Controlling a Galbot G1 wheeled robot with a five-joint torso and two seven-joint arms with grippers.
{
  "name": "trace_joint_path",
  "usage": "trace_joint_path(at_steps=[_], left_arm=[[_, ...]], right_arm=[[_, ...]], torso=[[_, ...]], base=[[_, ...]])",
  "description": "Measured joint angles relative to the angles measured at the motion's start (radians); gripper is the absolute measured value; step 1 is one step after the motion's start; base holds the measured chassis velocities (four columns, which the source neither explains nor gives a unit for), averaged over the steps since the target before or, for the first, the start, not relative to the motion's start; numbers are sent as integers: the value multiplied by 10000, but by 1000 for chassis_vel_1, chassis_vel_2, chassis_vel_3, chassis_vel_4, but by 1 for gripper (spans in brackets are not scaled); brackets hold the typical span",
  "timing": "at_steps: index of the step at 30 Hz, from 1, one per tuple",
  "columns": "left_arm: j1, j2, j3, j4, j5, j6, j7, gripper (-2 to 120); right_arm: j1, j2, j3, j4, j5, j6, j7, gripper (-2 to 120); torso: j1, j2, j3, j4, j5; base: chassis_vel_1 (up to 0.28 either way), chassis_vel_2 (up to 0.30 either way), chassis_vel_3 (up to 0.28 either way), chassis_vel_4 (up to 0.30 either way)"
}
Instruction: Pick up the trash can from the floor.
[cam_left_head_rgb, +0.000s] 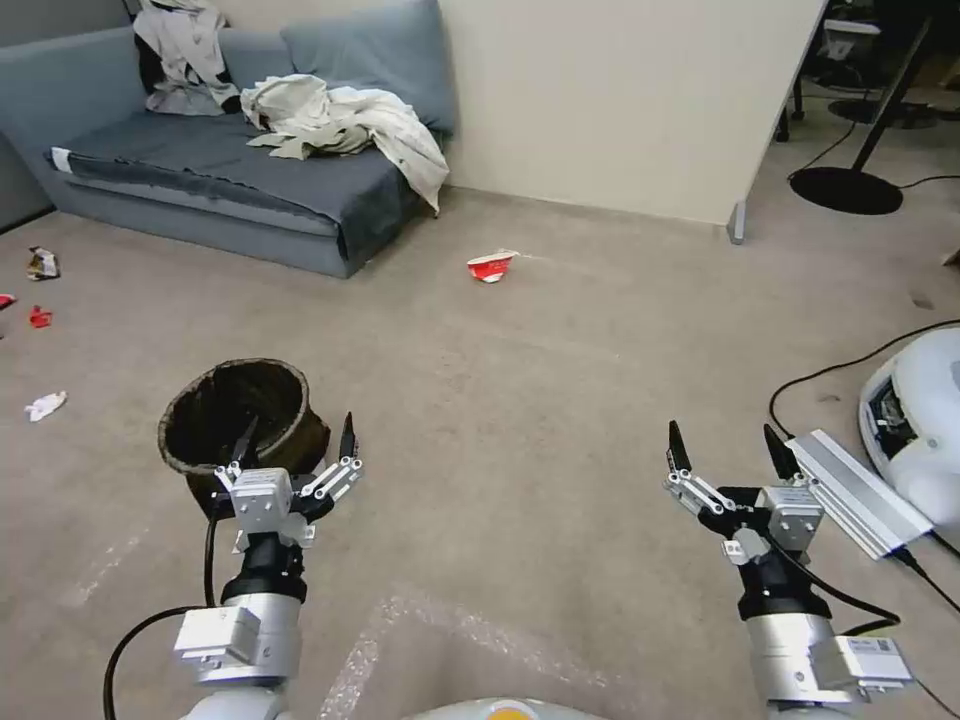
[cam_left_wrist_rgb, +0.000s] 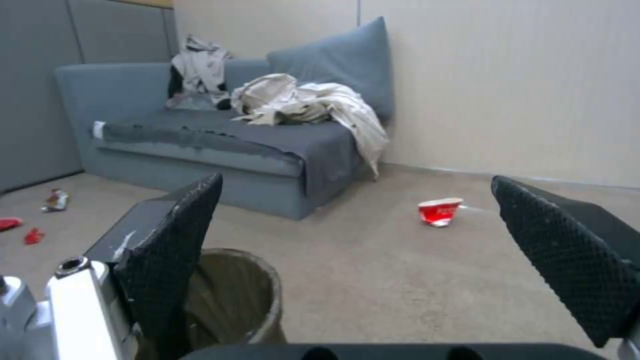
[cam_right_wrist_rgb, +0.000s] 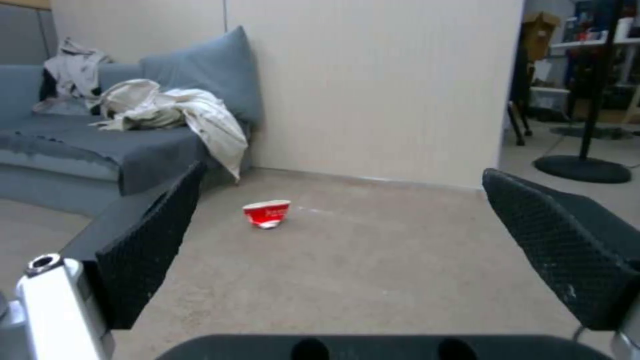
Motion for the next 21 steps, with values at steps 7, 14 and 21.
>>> trace_joint_path(at_steps=[7, 14, 21], left_arm=[[29, 5, 42, 61, 27, -58, 5, 100], [34, -3, 116, 130, 65, -85, 12, 100], [-7, -16, 118, 315, 84, -566, -69, 100]], right_arm=[[-8, 5, -9, -2, -10, 3, 24, 100], [-31, 2, -3, -26, -7, 25, 38, 100], [-27, -8, 18, -24, -80, -77, -118, 100]], torso=[[0, -1, 0, 0, 0], [0, 0, 0, 1, 0], [0, 0, 0, 3, -1]], base=[[69, 78, 79, 85], [115, 113, 99, 99], [80, 96, 84, 71]])
